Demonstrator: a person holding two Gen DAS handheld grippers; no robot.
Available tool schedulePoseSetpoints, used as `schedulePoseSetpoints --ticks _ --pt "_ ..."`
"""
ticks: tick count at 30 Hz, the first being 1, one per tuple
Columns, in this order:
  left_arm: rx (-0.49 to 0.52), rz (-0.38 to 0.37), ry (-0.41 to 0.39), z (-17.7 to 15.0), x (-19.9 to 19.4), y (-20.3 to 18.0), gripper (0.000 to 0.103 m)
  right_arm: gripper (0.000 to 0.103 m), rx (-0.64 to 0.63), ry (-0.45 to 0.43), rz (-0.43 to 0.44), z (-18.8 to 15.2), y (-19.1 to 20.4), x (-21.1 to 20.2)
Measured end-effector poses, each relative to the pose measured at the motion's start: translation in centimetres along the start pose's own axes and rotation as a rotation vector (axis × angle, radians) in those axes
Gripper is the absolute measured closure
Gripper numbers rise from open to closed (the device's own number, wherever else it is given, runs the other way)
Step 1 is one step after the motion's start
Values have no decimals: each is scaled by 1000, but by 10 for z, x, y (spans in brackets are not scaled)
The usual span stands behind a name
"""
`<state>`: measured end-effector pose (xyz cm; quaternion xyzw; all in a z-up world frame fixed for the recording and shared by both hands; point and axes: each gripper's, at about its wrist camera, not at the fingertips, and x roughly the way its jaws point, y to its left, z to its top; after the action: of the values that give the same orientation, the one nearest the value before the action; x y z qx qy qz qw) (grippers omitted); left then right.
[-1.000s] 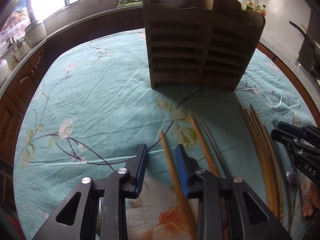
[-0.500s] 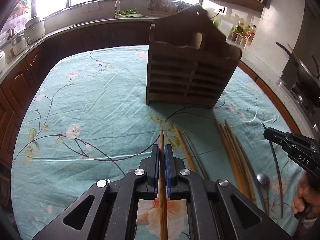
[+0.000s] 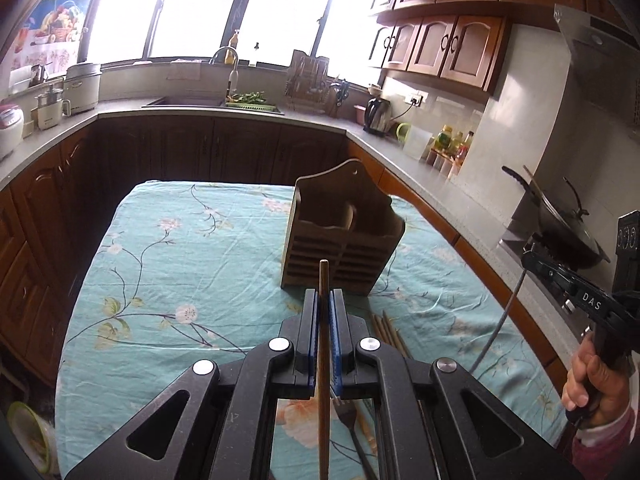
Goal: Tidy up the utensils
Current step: 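Lift both held chopsticks and carry them over the wooden utensil holder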
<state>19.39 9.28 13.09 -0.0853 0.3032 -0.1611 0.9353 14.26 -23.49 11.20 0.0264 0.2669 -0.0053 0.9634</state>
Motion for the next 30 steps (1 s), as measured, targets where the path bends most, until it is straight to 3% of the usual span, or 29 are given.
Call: schedulePoseSetpoints --ticks 7,22,30 --pt "16 2 -65 1 -24 -1 100 99 25 -53 23 14 2 -4" --pt "4 2 -145 10 -23 1 100 99 72 -120 72 32 2 3" --pt "11 -8 -221 35 -13 0 100 99 97 -208 93 70 2 11"
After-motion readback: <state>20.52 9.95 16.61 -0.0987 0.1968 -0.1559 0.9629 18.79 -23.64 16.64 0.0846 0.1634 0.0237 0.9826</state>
